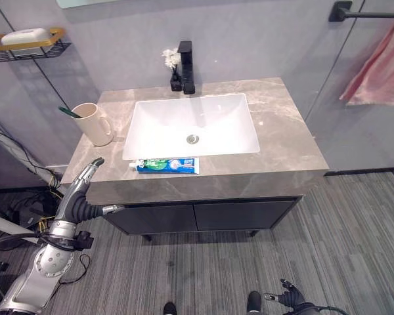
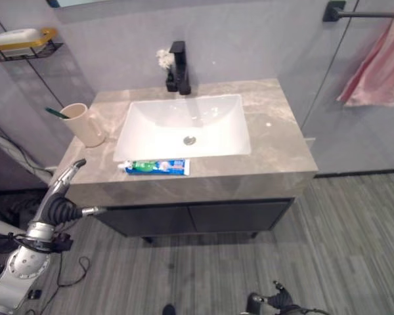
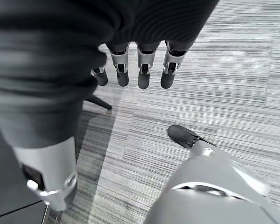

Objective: Put brush and paste in cup on sink, flatten towel.

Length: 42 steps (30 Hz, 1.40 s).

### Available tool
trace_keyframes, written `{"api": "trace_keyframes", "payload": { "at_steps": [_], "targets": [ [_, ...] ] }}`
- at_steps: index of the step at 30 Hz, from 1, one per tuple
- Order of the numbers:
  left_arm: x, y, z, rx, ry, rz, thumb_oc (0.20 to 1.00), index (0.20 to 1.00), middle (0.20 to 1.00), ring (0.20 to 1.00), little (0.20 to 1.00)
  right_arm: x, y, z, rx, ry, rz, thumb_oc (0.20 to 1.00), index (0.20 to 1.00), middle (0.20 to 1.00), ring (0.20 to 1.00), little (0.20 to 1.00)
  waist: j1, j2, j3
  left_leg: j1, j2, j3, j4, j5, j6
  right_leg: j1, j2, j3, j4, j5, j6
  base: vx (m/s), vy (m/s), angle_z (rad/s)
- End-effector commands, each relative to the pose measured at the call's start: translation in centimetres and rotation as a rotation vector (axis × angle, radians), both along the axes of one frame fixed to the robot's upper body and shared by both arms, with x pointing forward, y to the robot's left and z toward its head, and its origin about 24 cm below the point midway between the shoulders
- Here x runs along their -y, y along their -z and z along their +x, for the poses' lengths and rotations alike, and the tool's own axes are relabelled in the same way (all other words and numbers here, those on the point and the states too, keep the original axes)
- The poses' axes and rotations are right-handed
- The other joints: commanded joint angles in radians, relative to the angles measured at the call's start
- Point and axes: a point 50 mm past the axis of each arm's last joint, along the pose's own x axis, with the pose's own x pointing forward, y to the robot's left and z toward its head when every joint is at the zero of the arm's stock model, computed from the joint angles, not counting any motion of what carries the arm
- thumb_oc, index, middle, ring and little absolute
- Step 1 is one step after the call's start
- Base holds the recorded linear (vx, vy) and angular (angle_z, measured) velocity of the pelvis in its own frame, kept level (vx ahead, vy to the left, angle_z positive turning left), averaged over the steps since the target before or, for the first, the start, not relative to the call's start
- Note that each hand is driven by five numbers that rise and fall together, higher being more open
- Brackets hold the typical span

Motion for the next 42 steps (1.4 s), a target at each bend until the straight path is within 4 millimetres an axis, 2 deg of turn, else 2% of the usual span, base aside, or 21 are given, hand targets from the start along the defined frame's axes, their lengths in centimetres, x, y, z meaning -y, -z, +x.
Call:
{"api": "trace_keyframes", "payload": {
  "at_steps": [1,6,10,24,28,35,42],
  "targets": [
    [-1.0,-3.6,0.9,0.127,0.014,0.020,1.000,1.000,1.000,1.000,1.000,-1.5,-0.4,2.5,0.067,-0.024,0.043,1.000,1.000,1.000,1.000,1.000,-0.009,-0.049,0.034,-0.030,0.034,-0.031,0.005,0.020,-0.030,0.047,-0.074,-0.004,0.007,0.006,0.072,0.00,0.006,-0.20],
    [-1.3,-2.7,2.6,0.047,0.033,-0.176,1.000,1.000,1.000,1.000,1.000,-1.0,-0.4,1.9,0.057,-0.003,0.043,1.000,1.000,1.000,1.000,1.000,-0.041,-0.045,0.033,-0.024,0.033,-0.009,0.005,0.016,-0.028,0.033,-0.076,0.014,0.007,0.017,0.073,0.01,0.023,-0.16],
    [-2.0,-2.8,3.0,0.029,0.033,-0.241,1.000,1.000,1.000,1.000,1.000,-0.8,-0.5,1.9,0.060,-0.005,0.044,1.000,1.000,1.000,1.000,1.000,-0.055,-0.043,0.035,-0.028,0.032,0.000,0.005,0.016,-0.028,0.018,-0.075,0.022,0.007,0.025,0.075,0.00,0.010,-0.04],
    [-4.0,-5.1,4.4,-0.066,0.043,-0.102,1.000,1.000,1.000,1.000,1.000,0.3,-1.0,2.0,0.067,-0.041,0.022,1.000,1.000,1.000,1.000,1.000,-0.078,-0.022,0.041,-0.069,0.019,-0.003,0.005,0.026,-0.026,-0.029,-0.083,0.034,0.007,0.050,0.086,0.00,0.006,-0.04],
    [-4.8,-5.9,4.9,-0.074,0.018,-0.071,1.000,1.000,1.000,1.000,1.000,0.7,-1.8,3.4,0.128,-0.035,0.026,1.000,1.000,1.000,1.000,1.000,-0.087,-0.013,0.057,-0.102,0.012,-0.002,0.005,0.036,-0.025,-0.068,-0.089,0.041,0.007,0.069,0.090,-0.04,0.022,-0.02],
    [-4.6,-6.6,5.5,-0.078,0.022,-0.023,1.000,1.000,1.000,1.000,1.000,1.7,-3.1,4.9,0.209,-0.030,0.004,1.000,1.000,1.000,1.000,1.000,-0.090,-0.009,0.073,-0.136,0.007,0.000,0.005,0.044,-0.023,-0.103,-0.097,0.041,0.007,0.085,0.095,-0.02,0.007,0.00],
    [-4.1,-6.7,6.1,-0.066,0.022,0.002,1.000,1.000,1.000,1.000,1.000,2.3,-3.7,5.5,0.241,-0.031,-0.025,1.000,1.000,1.000,1.000,1.000,-0.094,-0.014,0.091,-0.160,0.003,0.005,0.005,0.046,-0.021,-0.131,-0.102,0.038,0.007,0.100,0.095,0.01,0.006,-0.02]
  ]
}}
